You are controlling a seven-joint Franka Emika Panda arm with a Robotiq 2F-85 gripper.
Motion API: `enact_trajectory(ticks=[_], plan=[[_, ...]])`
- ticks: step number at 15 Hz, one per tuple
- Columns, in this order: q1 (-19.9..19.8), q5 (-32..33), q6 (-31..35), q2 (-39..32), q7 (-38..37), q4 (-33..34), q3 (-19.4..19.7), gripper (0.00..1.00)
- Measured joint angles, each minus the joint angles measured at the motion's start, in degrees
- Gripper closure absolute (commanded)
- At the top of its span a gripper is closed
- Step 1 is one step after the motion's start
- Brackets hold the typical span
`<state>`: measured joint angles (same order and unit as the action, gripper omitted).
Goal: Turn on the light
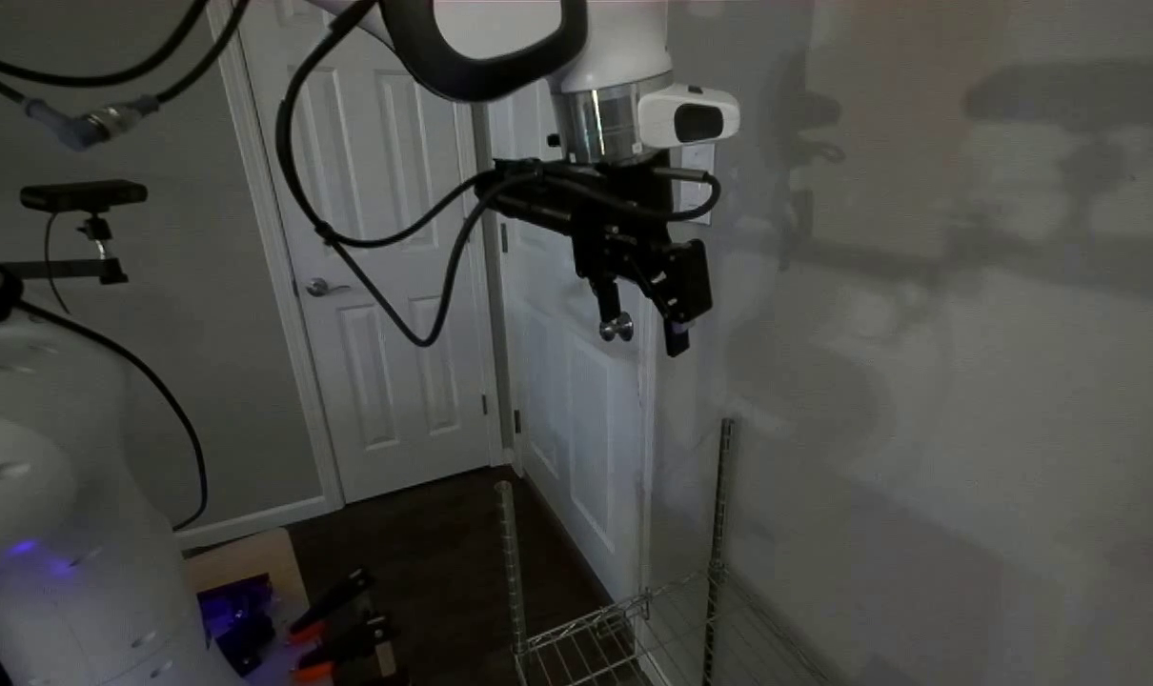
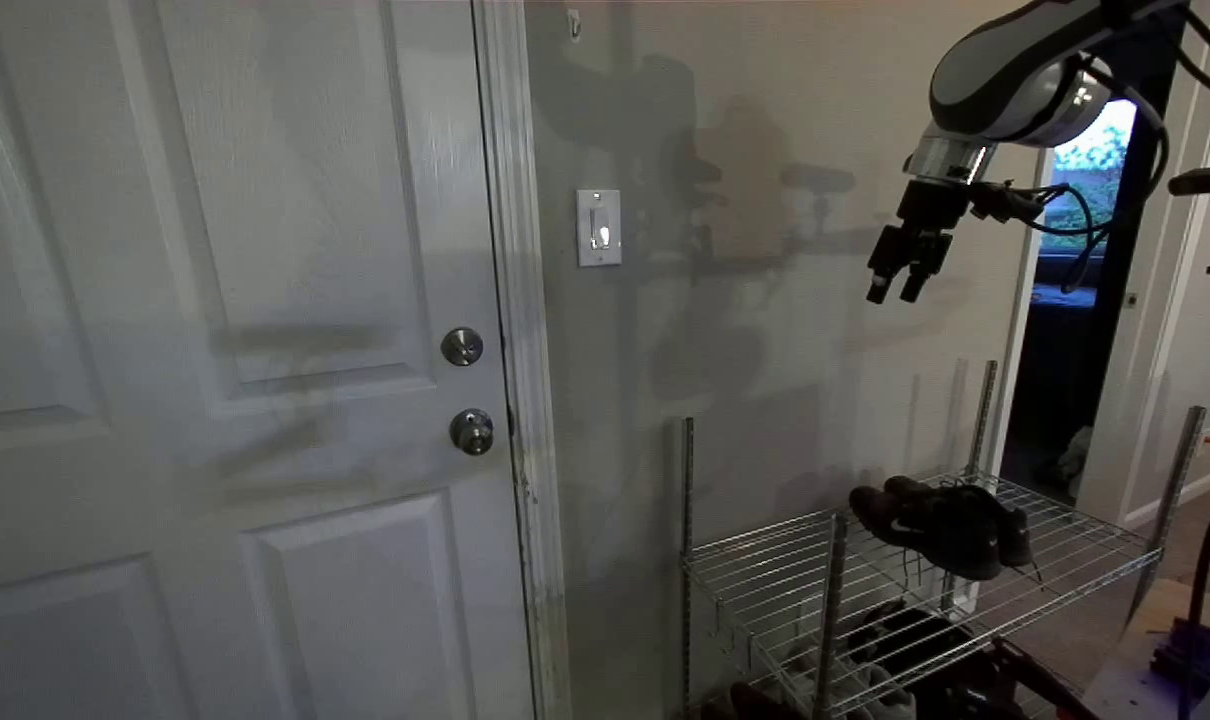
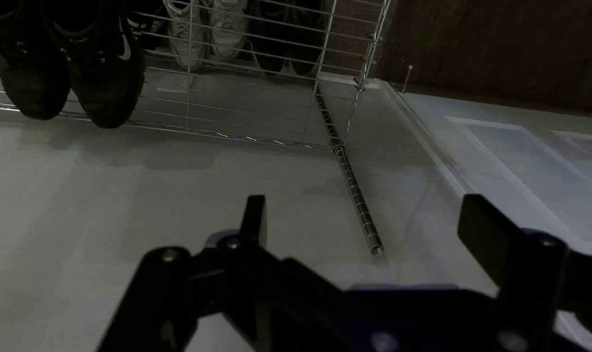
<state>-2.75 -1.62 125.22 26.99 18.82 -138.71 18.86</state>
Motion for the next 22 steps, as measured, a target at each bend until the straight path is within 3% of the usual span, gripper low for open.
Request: enact_trajectory(ticks=[6,8,12,18,22], plan=[[-1.3,0.0,0.2,0.0,0.0,0.4,-0.2,0.00],[-2.5,0.0,0.8,-0.3,0.0,1.0,0.1,0.26],[-1.7,-1.6,2.1,-2.9,0.3,2.3,0.0,0.53],[5.9,-11.7,3.1,-8.7,6.6,3.6,-2.9,0.93],[7.2,-12.9,3.2,-11.6,10.7,5.6,-5.3,0.99]])
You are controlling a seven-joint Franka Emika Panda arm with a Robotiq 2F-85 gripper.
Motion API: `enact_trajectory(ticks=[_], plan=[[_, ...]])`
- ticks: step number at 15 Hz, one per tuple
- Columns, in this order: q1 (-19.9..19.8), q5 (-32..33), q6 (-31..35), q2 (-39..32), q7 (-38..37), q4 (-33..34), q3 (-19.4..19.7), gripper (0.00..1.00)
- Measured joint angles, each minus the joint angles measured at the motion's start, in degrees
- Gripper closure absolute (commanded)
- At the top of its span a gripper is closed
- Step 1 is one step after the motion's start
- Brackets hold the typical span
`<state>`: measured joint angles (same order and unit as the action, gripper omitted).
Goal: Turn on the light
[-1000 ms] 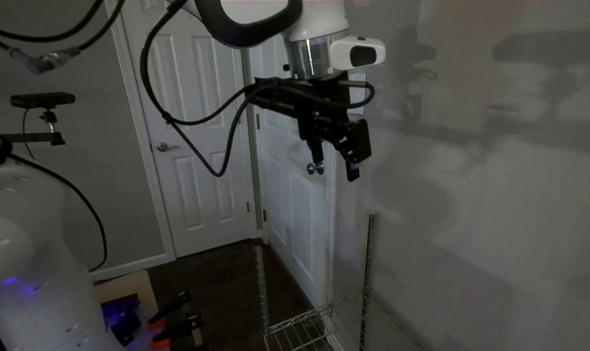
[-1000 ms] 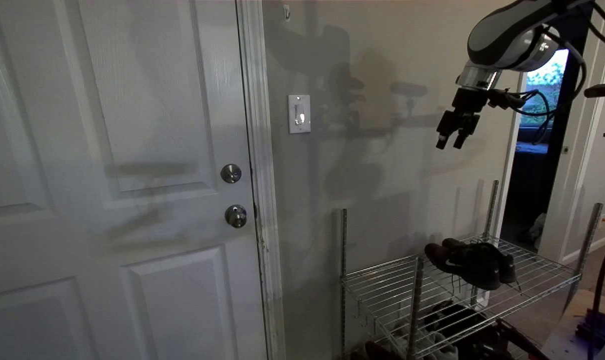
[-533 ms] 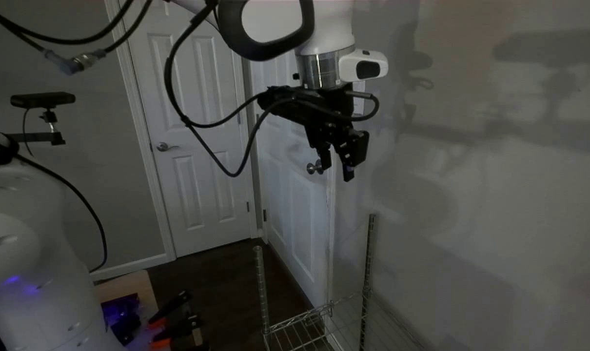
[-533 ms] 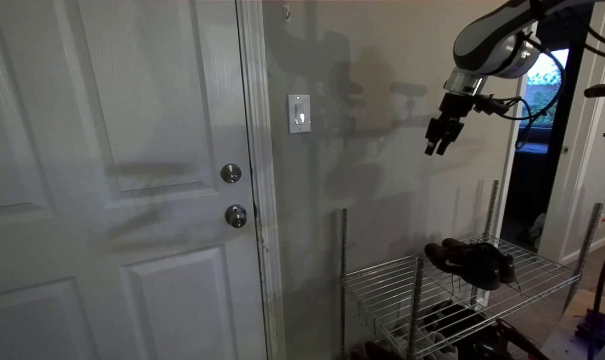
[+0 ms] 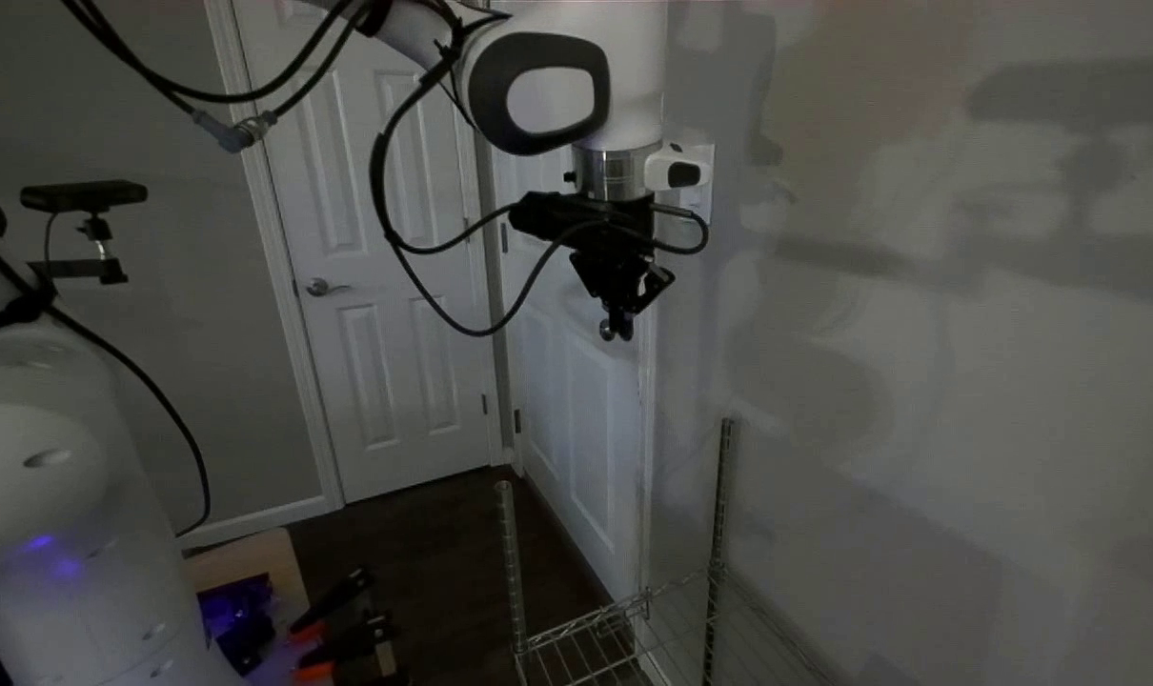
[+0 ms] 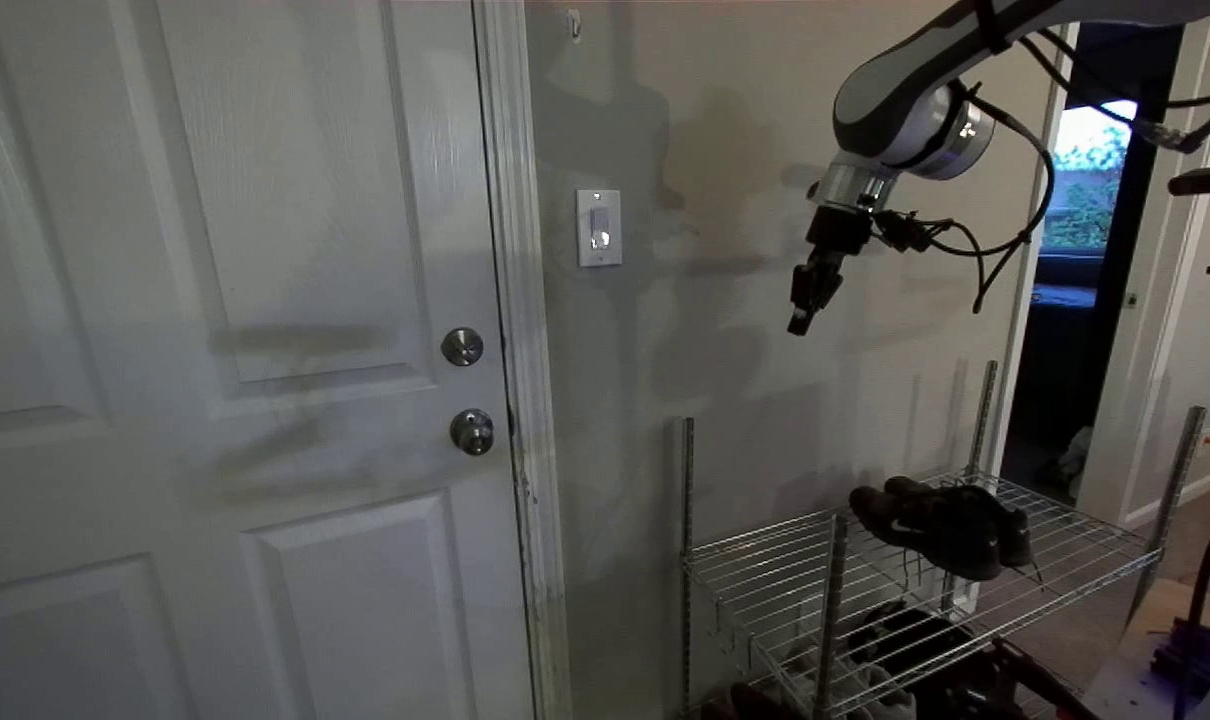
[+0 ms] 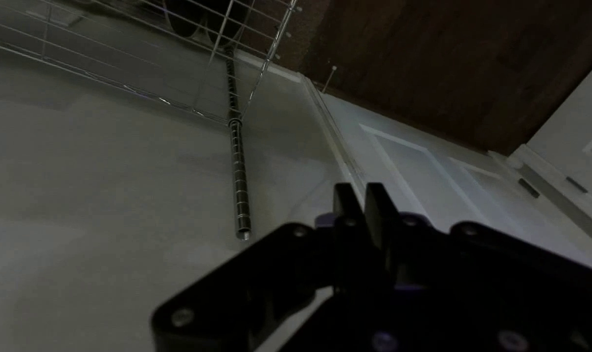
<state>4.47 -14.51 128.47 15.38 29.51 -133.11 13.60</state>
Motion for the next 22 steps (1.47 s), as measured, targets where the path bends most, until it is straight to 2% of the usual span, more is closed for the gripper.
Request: enact_trajectory(ticks=[3,6,13,22], plan=[[0.1,0.7,1.3,-2.0,3.8,1.6,-1.9,0.94],[0.2,1.9,4.7,-4.9,7.6,3.5,-4.6,0.94],[0.2,14.9,14.5,-12.4,6.3,6.8,-10.7,0.95],[0.0,16.4,15.8,-13.2,5.8,7.4,-11.4,0.95]])
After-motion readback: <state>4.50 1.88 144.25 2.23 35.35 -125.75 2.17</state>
